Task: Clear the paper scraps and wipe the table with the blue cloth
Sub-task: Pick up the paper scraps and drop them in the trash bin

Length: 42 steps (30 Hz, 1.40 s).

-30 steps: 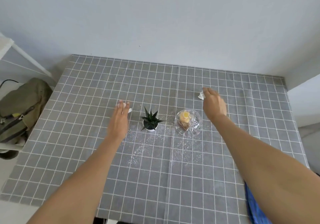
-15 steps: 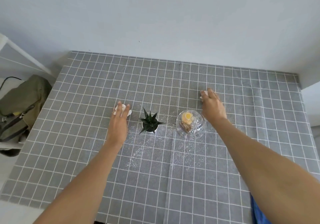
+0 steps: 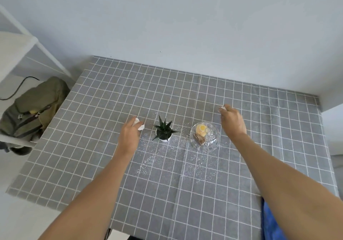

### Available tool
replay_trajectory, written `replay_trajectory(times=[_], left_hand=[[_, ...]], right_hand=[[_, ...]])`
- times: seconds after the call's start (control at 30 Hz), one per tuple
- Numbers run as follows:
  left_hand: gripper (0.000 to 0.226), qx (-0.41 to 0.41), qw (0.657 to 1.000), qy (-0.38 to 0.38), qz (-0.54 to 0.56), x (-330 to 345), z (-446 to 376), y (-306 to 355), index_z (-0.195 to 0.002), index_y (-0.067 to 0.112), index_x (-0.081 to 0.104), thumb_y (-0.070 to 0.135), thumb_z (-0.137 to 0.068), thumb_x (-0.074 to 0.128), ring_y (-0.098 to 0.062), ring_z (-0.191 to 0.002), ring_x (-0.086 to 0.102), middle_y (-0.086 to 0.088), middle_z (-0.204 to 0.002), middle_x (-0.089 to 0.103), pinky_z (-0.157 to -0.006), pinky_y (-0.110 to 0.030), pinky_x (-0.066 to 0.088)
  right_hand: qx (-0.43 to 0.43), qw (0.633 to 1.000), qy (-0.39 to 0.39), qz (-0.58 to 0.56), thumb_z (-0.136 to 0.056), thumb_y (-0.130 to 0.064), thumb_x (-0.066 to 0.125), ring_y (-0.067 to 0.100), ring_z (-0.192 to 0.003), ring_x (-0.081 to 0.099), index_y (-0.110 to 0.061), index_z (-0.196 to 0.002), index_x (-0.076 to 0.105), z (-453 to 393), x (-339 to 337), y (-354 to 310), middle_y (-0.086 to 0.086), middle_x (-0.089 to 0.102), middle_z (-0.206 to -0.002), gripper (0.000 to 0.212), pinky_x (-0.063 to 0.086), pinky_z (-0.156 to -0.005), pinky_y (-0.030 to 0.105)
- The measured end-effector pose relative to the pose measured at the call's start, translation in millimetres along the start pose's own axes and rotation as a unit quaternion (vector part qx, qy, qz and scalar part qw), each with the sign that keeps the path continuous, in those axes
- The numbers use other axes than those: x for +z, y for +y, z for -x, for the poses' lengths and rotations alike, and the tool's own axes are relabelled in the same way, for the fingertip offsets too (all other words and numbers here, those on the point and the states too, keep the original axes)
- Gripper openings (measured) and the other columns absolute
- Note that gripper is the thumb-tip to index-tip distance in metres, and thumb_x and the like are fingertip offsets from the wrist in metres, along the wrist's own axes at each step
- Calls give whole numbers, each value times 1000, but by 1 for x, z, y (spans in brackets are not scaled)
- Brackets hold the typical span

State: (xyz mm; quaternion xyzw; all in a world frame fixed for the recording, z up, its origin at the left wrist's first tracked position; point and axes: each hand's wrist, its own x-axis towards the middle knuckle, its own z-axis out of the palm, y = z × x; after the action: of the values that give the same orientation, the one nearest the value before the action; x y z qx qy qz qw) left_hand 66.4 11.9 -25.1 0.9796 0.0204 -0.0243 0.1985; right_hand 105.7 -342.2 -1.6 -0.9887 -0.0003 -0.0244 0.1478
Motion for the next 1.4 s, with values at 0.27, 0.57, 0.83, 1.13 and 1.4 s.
replay_trajectory(times=[0.27, 0.57, 0.83, 1.13, 1.4], left_hand=[[40, -40, 994, 82, 54, -44, 35, 26, -130, 6, 56, -3, -91, 53, -38, -123, 50, -21, -139, 49, -104, -48, 42], [44, -112, 983, 136, 52, -92, 100, -3, -134, 5, 52, 0, -90, 56, -35, -124, 48, -19, -141, 46, -101, -43, 44], [44, -189, 968, 161, 42, -118, 172, -66, -133, 6, 53, 2, -89, 59, -31, -122, 50, -18, -140, 47, -99, -38, 45], [37, -240, 954, 169, 58, -121, 299, -163, -128, 5, 58, -1, -93, 51, -38, -119, 50, -20, -139, 48, -98, -43, 44], [44, -314, 943, 108, 36, -95, 440, -249, -134, 17, 54, 0, -95, 41, -31, -125, 46, -9, -146, 42, -104, -37, 39]], right_hand=[[-81, 982, 138, -104, -80, 19, 49, 36, -64, 60, 5, -108, 66, -12, -39, -61, 20, 65, -87, 35, 57, -54, 44], [-241, 955, 124, -124, -81, 16, 51, 36, -71, 58, 2, -111, 64, -3, -52, -196, 18, 62, -92, 36, 53, -52, 41], [-327, 938, 39, -110, -65, 23, 60, 39, -68, 60, 3, -103, 65, 89, -7, -294, 19, 64, -92, 44, 49, -47, 37], [-344, 933, -63, -84, -80, 18, 51, 38, -101, 58, 0, -122, 58, 214, 55, -372, 17, 60, -117, 46, 55, -73, 45], [-363, 917, -147, -76, -84, 14, 47, 37, -108, 53, -2, -128, 53, 339, 106, -439, 15, 56, -123, 48, 50, -77, 45]])
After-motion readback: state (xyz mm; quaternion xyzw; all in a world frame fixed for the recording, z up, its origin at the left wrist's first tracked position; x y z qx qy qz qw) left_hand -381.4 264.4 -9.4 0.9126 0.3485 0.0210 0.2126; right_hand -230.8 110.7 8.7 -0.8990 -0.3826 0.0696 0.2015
